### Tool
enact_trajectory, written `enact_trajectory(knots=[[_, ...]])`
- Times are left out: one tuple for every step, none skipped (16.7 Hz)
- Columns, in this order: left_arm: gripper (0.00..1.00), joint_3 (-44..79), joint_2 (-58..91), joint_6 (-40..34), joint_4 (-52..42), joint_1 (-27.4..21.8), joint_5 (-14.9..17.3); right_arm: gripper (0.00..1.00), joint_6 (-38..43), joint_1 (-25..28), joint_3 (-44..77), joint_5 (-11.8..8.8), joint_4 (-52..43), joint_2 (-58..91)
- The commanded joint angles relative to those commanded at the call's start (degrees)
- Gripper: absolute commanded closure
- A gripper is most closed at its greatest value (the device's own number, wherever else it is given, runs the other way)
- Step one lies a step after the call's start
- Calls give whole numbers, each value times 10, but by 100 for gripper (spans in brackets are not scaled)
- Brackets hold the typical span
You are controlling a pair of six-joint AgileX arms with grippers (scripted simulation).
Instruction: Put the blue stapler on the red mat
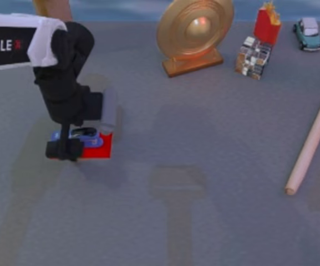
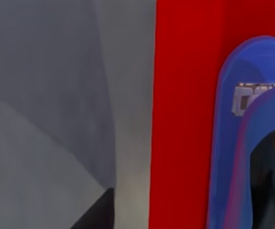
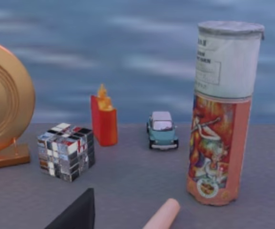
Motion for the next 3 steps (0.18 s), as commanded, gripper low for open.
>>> enact_trajectory(knots=[[0,0,0,0,0,0,0,0,0,0,0,0,0,0],[0,0,0,0,0,0,0,0,0,0,0,0,0,0],[0,0,0,0,0,0,0,0,0,0,0,0,0,0]])
